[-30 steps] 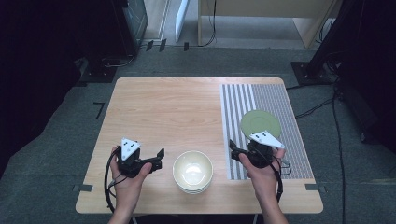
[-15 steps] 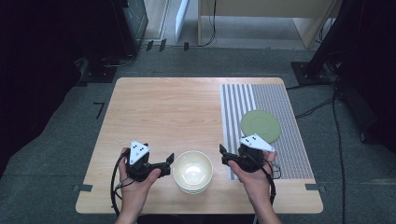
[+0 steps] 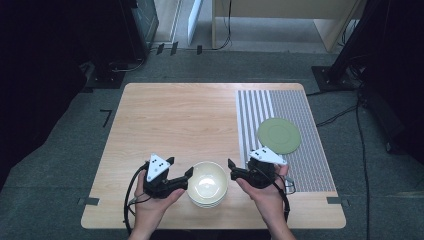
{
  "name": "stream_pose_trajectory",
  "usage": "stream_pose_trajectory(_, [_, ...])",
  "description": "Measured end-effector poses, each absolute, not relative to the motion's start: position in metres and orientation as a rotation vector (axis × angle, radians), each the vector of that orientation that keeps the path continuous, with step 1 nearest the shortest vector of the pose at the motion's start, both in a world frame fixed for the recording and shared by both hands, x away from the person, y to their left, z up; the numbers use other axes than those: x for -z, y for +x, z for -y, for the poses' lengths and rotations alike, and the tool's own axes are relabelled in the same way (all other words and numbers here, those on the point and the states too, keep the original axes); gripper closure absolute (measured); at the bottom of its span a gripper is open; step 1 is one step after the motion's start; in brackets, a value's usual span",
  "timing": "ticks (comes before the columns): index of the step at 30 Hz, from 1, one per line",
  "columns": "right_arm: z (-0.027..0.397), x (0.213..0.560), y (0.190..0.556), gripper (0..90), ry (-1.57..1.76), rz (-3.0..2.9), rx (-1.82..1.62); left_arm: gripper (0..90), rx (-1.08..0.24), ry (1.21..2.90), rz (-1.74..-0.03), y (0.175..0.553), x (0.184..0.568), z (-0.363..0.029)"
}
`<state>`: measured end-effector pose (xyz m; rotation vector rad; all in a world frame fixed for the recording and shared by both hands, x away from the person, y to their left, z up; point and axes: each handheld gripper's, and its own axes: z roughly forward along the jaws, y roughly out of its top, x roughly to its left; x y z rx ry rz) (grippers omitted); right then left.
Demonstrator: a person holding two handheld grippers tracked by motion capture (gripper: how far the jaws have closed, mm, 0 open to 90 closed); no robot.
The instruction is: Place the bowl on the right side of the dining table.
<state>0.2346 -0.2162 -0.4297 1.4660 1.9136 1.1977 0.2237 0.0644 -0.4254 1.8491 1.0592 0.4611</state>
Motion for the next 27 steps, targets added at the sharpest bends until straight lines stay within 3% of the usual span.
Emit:
stream_pose_trajectory(3, [0.211, 0.432, 0.233, 14.6, 1.465, -1.936, -1.204, 41.2, -0.445, 1.901, -1.02, 0.222, 0.428, -0.057])
stream_pose_trajectory(6, [0.209, 0.433, 0.232, 15.4, 1.457, -1.945, -1.218, 45.9, -0.442, 1.927, -1.005, 0.221, 0.43, -0.054])
stream_pose_trajectory(7, [0.206, 0.434, 0.232, 17.9, 1.454, -1.944, -1.206, 51.9, -0.443, 1.936, -0.999, 0.221, 0.43, -0.053])
stream_pose_trajectory(10, [0.203, 0.437, 0.23, 23.0, 1.456, -1.95, -1.198, 58.5, -0.435, 1.957, -0.98, 0.221, 0.432, -0.05])
stream_pose_trajectory(17, [0.202, 0.439, 0.226, 34.9, 1.441, -1.973, -1.193, 65.6, -0.439, 2.011, -0.952, 0.223, 0.439, -0.044])
stream_pose_trajectory(18, [0.202, 0.438, 0.224, 41.3, 1.437, -1.961, -1.208, 66.7, -0.445, 2.025, -0.948, 0.224, 0.44, -0.042])
stream_pose_trajectory(20, [0.202, 0.438, 0.224, 45.8, 1.442, -1.972, -1.22, 71.6, -0.47, 2.053, -0.941, 0.224, 0.442, -0.04])
stream_pose_trajectory(23, [0.201, 0.439, 0.223, 47.8, 1.443, -2.002, -1.218, 77.6, -0.488, 2.062, -0.946, 0.225, 0.443, -0.04])
stream_pose_trajectory(27, [0.202, 0.44, 0.223, 50.6, 1.453, -2.0, -1.235, 79.1, -0.519, 2.076, -0.933, 0.226, 0.444, -0.038])
